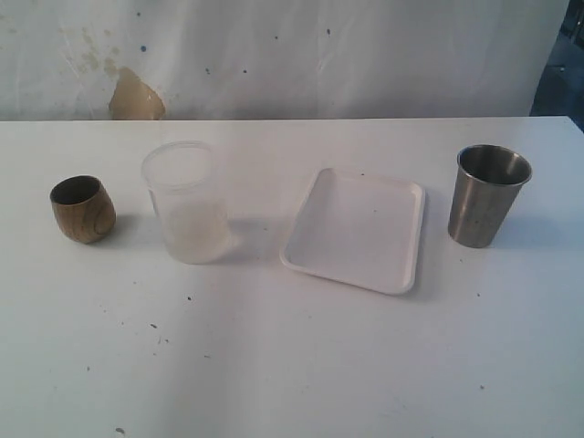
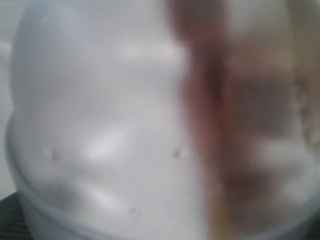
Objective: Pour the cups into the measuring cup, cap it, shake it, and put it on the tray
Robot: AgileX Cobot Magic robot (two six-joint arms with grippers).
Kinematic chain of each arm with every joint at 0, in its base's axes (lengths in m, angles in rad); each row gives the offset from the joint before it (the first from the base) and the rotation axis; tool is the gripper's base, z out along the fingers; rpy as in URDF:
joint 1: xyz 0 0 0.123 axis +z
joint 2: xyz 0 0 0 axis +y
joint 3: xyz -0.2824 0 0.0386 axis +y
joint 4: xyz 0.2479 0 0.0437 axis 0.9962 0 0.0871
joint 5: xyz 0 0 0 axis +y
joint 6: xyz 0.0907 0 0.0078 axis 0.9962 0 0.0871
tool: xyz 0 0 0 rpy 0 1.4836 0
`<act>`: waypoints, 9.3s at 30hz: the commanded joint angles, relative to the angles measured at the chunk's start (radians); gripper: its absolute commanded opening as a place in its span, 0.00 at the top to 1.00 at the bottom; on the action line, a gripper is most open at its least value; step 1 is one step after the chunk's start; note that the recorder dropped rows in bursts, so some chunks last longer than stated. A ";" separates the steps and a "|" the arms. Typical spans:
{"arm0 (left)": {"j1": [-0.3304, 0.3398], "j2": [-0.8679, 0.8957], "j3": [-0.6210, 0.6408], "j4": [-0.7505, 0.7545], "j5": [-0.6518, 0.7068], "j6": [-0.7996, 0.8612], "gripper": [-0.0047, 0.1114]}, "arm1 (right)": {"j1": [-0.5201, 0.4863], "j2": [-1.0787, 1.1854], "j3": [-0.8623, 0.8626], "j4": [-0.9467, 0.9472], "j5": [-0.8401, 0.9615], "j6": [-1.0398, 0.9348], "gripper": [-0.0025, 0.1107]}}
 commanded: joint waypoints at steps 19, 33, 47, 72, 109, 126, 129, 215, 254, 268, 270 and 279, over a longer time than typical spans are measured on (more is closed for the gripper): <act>-0.002 -0.003 0.167 -0.008 0.091 -0.804 0.96 | 0.001 -0.001 0.002 -0.004 -0.004 -0.001 0.98; -0.002 0.045 0.271 0.503 -0.130 -0.469 0.96 | 0.001 -0.001 0.002 -0.004 -0.004 -0.001 0.98; -0.002 0.045 0.061 0.492 0.016 -0.258 0.96 | 0.001 -0.001 0.002 -0.004 -0.004 -0.001 0.98; -0.105 0.043 0.028 0.489 0.070 -0.060 0.96 | 0.001 -0.001 0.002 -0.004 -0.004 -0.001 0.98; -0.132 0.128 0.159 0.449 0.082 -0.079 0.96 | 0.001 -0.001 0.002 -0.004 -0.004 -0.001 0.98; -0.360 0.255 0.159 -0.359 -0.410 -1.033 0.96 | 0.001 -0.001 0.002 -0.004 -0.004 -0.001 0.98; -0.359 0.219 0.108 -0.592 -0.249 -1.537 0.96 | 0.001 -0.001 0.002 -0.004 -0.004 -0.001 0.98; -0.597 -1.003 0.819 0.079 0.248 -1.789 0.95 | 0.001 -0.001 0.002 -0.004 -0.004 -0.001 0.98; -0.078 -1.504 1.125 -0.230 0.379 -1.782 0.95 | 0.001 -0.001 0.002 -0.004 -0.004 -0.001 0.98; 0.106 -1.550 1.373 -0.405 0.375 -1.782 0.95 | 0.001 -0.001 0.002 -0.004 -0.004 -0.001 0.98; 0.106 -1.550 1.412 -0.405 0.375 -1.782 0.95 | 0.001 -0.001 0.002 -0.004 -0.004 -0.001 0.98; 0.106 -1.550 1.454 -0.400 0.462 -1.782 0.95 | 0.001 -0.001 0.002 -0.004 -0.004 -0.001 0.98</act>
